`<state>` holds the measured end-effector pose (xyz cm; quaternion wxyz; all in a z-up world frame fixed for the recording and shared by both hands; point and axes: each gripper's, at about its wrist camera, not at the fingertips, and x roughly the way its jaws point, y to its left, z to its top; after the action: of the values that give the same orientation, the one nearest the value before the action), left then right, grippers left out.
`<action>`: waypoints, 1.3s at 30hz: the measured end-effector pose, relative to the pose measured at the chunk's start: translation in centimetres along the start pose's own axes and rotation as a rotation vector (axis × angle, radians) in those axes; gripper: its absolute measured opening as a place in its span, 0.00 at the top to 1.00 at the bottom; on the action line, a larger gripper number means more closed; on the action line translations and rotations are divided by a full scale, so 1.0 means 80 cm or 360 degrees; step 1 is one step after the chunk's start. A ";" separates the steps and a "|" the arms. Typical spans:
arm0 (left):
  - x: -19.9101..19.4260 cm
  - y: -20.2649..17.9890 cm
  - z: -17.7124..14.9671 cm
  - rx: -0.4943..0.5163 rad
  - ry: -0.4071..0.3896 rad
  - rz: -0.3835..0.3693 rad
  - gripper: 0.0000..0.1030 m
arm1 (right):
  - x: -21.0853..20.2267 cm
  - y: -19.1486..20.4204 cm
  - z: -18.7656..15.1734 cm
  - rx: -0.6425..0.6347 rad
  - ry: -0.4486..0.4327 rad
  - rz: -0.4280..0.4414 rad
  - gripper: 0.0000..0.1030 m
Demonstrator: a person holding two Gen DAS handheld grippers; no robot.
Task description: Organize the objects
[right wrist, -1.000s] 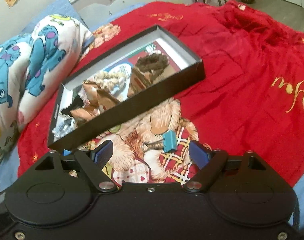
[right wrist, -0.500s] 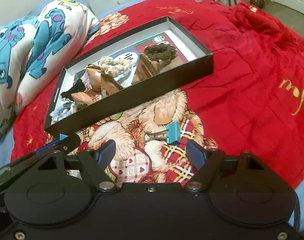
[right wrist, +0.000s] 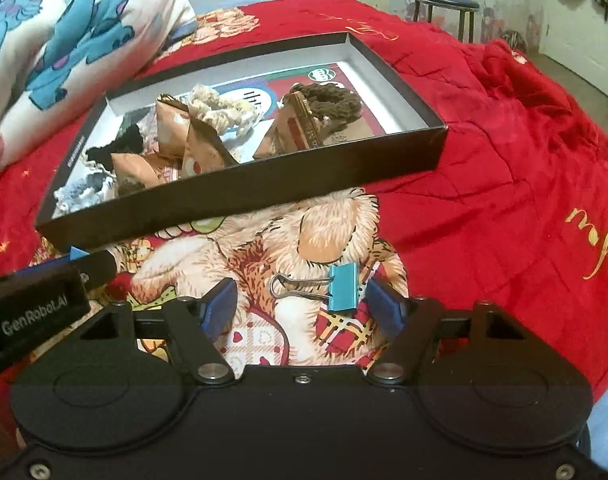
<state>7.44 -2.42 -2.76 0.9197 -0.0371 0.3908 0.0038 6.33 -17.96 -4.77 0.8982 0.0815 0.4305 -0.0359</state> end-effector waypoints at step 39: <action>-0.033 0.029 0.019 -0.0147 -0.0092 -0.0116 0.69 | -0.073 0.015 0.014 0.0131 -0.0323 0.0314 0.55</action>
<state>6.61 0.06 0.08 0.9274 -0.0937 0.3619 -0.0106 3.67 -17.02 0.63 0.9321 0.1561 0.3257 0.0271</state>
